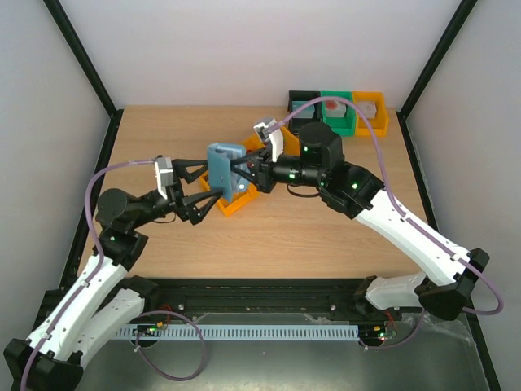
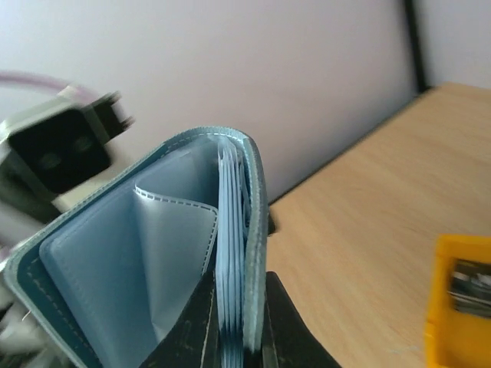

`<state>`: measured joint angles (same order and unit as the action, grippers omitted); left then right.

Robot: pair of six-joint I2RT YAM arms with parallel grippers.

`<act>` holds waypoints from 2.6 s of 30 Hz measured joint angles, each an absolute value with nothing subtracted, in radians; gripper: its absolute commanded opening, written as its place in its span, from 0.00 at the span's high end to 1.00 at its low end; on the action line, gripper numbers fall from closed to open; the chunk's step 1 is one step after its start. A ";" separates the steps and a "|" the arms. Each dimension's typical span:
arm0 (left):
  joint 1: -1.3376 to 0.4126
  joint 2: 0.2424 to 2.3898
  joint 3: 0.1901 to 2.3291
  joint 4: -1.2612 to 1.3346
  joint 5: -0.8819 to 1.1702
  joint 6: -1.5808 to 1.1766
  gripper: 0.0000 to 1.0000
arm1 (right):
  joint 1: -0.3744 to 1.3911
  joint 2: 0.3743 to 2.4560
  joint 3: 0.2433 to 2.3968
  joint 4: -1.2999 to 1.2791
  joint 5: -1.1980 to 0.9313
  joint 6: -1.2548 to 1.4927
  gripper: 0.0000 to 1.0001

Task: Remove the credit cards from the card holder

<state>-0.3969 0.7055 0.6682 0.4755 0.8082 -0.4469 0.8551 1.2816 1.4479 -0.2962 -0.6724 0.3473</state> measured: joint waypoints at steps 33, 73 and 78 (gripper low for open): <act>-0.299 0.685 0.522 0.349 0.583 -0.423 0.54 | 0.992 1.336 1.437 -0.484 -0.268 0.492 0.98; -0.140 0.595 0.542 0.310 0.850 -0.439 0.84 | 0.739 1.444 1.456 -0.271 -0.990 0.378 0.98; -0.166 0.607 0.541 0.357 0.869 -0.461 0.98 | 0.739 1.454 1.455 -0.241 -0.984 0.385 0.96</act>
<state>-0.1661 0.6067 0.5411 0.3569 0.8688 -0.4610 0.7395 1.4536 1.4548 -0.2405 -0.9840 0.3847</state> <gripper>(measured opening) 0.048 0.062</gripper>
